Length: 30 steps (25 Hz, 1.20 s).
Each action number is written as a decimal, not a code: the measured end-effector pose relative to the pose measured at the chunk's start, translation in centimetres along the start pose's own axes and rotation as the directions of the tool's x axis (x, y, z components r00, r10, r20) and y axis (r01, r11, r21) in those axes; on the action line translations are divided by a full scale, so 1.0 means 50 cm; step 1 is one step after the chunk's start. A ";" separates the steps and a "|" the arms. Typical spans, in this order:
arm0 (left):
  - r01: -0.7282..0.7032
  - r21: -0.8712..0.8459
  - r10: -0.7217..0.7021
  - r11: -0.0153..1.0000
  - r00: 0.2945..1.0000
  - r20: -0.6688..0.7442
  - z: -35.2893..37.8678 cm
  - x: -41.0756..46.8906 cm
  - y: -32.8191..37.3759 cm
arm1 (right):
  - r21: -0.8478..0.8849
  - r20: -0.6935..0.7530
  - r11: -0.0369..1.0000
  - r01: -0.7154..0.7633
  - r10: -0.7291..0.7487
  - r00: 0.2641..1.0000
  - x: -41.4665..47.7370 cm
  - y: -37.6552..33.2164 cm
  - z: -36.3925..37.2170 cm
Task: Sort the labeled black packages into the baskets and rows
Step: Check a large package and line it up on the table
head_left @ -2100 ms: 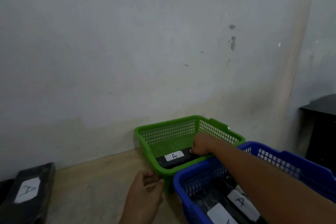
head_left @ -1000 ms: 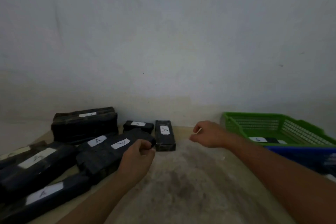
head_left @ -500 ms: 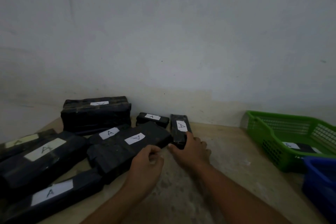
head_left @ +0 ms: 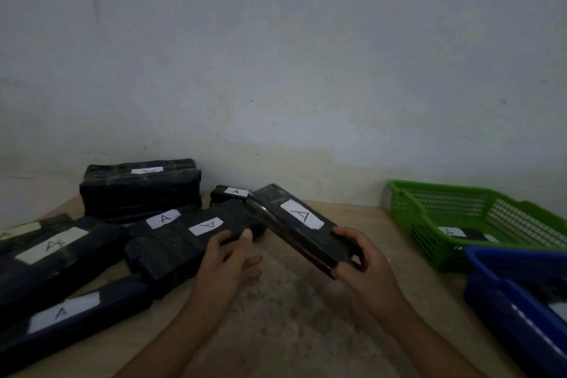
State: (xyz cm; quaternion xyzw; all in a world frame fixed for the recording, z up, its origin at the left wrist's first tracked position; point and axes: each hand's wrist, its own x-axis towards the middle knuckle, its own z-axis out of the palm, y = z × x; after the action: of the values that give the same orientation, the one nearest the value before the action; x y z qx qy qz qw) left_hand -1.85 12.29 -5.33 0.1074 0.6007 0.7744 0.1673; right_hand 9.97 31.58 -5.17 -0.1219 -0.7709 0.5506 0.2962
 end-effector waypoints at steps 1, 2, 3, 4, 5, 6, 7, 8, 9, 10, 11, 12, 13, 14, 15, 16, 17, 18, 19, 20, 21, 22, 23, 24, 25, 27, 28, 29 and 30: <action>0.062 -0.082 -0.059 0.995 0.998 0.031 0.003 -0.008 0.010 | 0.068 0.047 0.998 -0.001 -0.002 0.999 -0.024 -0.011 -0.020; 0.121 -0.126 -0.112 0.985 0.990 0.081 0.006 -0.016 0.020 | 0.128 0.096 0.992 -0.011 -0.002 0.995 -0.045 -0.019 -0.038; 0.166 -0.143 -0.146 0.976 0.980 0.139 0.004 -0.022 0.026 | 0.156 0.152 0.988 -0.019 -0.005 0.988 -0.059 -0.021 -0.056; 0.191 -0.160 -0.158 0.968 0.967 0.198 -0.001 -0.027 0.028 | 0.163 0.205 0.986 -0.024 -0.010 0.979 -0.069 -0.022 -0.069; 0.205 -0.193 -0.151 0.960 0.954 0.259 -0.009 -0.031 0.024 | 0.155 0.242 0.988 -0.023 -0.016 0.970 -0.075 -0.020 -0.081; 0.212 -0.236 -0.133 0.948 0.941 0.311 -0.020 -0.032 0.016 | 0.163 0.259 0.986 -0.020 -0.023 0.965 -0.077 -0.016 -0.088; 0.221 -0.278 -0.116 0.935 0.930 0.348 -0.030 -0.033 0.008 | 0.169 0.273 0.985 -0.019 -0.028 0.962 -0.078 -0.012 -0.094; 0.228 -0.300 -0.106 0.926 0.921 0.374 -0.038 -0.038 0.001 | 0.171 0.286 0.985 -0.017 -0.033 0.958 -0.076 -0.006 -0.098; 0.226 -0.287 -0.103 0.931 0.916 0.387 -0.043 -0.041 -0.007 | 0.162 0.303 0.987 -0.015 -0.035 0.952 -0.073 0.002 -0.099; 0.209 -0.243 -0.106 0.947 0.920 0.377 -0.042 -0.043 -0.015 | 0.149 0.317 0.989 -0.016 -0.032 0.948 -0.069 0.010 -0.098; 0.175 -0.178 -0.107 0.968 0.935 0.339 -0.038 -0.044 -0.020 | 0.146 0.323 0.989 -0.029 -0.020 0.946 -0.063 0.013 -0.095; 0.142 -0.120 -0.103 0.983 0.953 0.286 -0.032 -0.043 -0.023 | 0.170 0.303 0.983 -0.063 0.009 0.953 -0.057 0.018 -0.090; 0.118 -0.093 -0.093 0.989 0.966 0.240 -0.026 -0.040 -0.025 | 0.238 0.269 0.965 -0.115 0.049 0.962 -0.051 0.021 -0.085; 0.108 -0.091 -0.086 0.990 0.973 0.215 -0.020 -0.038 -0.028 | 0.354 0.247 0.918 -0.179 0.093 0.965 -0.046 0.024 -0.078; 0.106 -0.090 -0.085 0.990 0.975 0.205 -0.017 -0.036 -0.031 | 0.487 0.241 0.836 -0.253 0.149 0.959 -0.045 0.028 -0.070; 0.106 -0.082 -0.087 0.991 0.976 0.201 -0.015 -0.035 -0.035 | 0.579 0.248 0.754 -0.311 0.201 0.948 -0.047 0.028 -0.063; 0.106 -0.065 -0.091 0.992 0.975 0.204 -0.012 -0.035 -0.038 | 0.605 0.245 0.713 -0.354 0.257 0.935 -0.053 0.025 -0.057; 0.102 -0.047 -0.090 0.994 0.973 0.213 -0.011 -0.036 -0.041 | 0.560 0.232 0.737 -0.378 0.298 0.926 -0.061 0.025 -0.052; 0.093 -0.032 -0.083 0.995 0.970 0.228 -0.012 -0.035 -0.044 | 0.479 0.203 0.788 -0.388 0.331 0.922 -0.067 0.022 -0.046; 0.078 -0.021 -0.070 0.997 0.966 0.249 -0.012 -0.034 -0.047 | 0.411 0.156 0.825 -0.388 0.356 0.921 -0.069 0.023 -0.040; 0.061 -0.011 -0.055 0.998 0.961 0.270 -0.014 -0.033 -0.050 | 0.374 0.090 0.847 -0.377 0.372 0.924 -0.070 0.023 -0.033; 0.045 0.000 -0.043 0.999 0.956 0.289 -0.014 -0.033 -0.052 | 0.350 0.012 0.866 -0.357 0.376 0.926 -0.069 0.029 -0.028; 0.032 0.007 -0.032 0.999 0.954 0.299 -0.014 -0.033 -0.054 | 0.331 -0.065 0.886 -0.324 0.364 0.929 -0.067 0.027 -0.023; 0.026 0.006 -0.027 1.000 0.953 0.301 -0.014 -0.034 -0.055 | 0.290 -0.141 0.916 -0.278 0.328 0.934 -0.063 0.029 -0.020; 0.027 0.002 -0.026 1.000 0.954 0.298 -0.012 -0.035 -0.055 | 0.245 -0.188 0.941 -0.234 0.283 0.941 -0.062 0.029 -0.019; 0.041 0.001 -0.039 0.999 0.959 0.279 -0.009 -0.036 -0.053 | 0.197 -0.198 0.964 -0.178 0.217 0.956 -0.063 0.032 -0.016; 0.052 0.005 -0.051 0.999 0.964 0.263 -0.008 -0.035 -0.053 | 0.199 -0.185 0.967 -0.161 0.199 0.962 -0.064 0.034 -0.014; 0.056 0.008 -0.056 0.998 0.969 0.242 -0.008 -0.034 -0.053 | 0.208 -0.175 0.965 -0.157 0.195 0.965 -0.065 0.036 -0.013; 0.048 0.010 -0.049 0.999 0.974 0.223 -0.009 -0.032 -0.053 | 0.232 -0.150 0.958 -0.170 0.208 0.967 -0.066 0.036 -0.013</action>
State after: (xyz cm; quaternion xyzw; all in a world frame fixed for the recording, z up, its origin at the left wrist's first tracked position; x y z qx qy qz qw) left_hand -0.17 11.86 -7.93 0.1793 0.5821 0.7519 0.2523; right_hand 12.72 31.05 -7.75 -0.2093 -0.6624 0.6446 0.3194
